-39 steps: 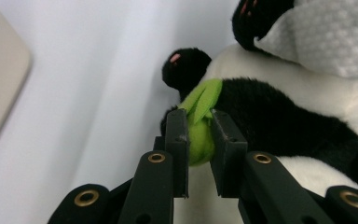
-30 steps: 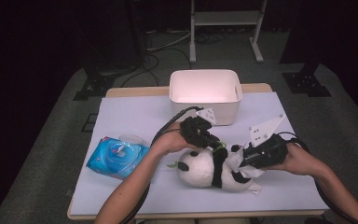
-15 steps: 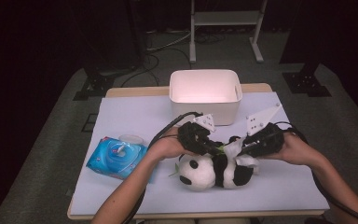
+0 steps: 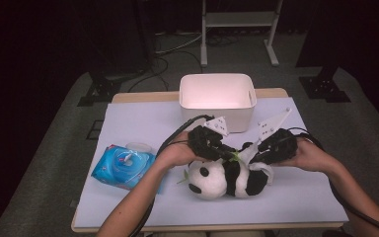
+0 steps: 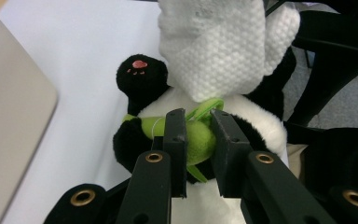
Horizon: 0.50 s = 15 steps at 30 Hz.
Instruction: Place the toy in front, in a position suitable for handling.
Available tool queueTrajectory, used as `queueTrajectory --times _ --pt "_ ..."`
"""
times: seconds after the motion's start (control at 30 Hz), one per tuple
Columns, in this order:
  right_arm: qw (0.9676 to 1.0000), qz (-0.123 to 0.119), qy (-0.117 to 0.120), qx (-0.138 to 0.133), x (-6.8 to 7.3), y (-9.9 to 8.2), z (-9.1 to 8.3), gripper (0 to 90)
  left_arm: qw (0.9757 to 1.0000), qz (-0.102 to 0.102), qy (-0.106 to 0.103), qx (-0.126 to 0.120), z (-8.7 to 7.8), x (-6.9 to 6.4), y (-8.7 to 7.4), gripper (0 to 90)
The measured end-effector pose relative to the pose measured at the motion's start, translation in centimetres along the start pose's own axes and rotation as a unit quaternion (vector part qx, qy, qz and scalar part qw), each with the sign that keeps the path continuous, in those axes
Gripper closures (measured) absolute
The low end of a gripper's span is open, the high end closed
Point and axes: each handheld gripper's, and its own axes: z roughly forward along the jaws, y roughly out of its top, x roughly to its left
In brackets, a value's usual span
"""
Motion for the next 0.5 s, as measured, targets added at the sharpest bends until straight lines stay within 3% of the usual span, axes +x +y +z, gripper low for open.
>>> queueTrajectory --times 0.1,0.2,0.33,0.5 --pt "1.0 -0.001 0.001 0.001 0.2 0.0 0.1 79.8 1.0 0.005 0.005 0.0 -0.1 -0.1 0.0 77.4" --pt "0.9999 0.003 0.01 0.006 0.5 -0.3 0.8 79.8 0.9999 -0.001 -0.005 0.011 0.5 -0.3 -0.6 77.1" --pt "0.9994 0.002 0.025 0.024 0.9 -1.1 2.5 79.9 0.9995 -0.01 -0.03 0.005 0.7 -0.7 -1.7 72.9" --pt "0.9994 0.009 0.03 0.013 0.9 -1.9 2.7 80.0 0.9994 -0.014 -0.031 0.01 0.5 -1.2 -2.7 67.2"
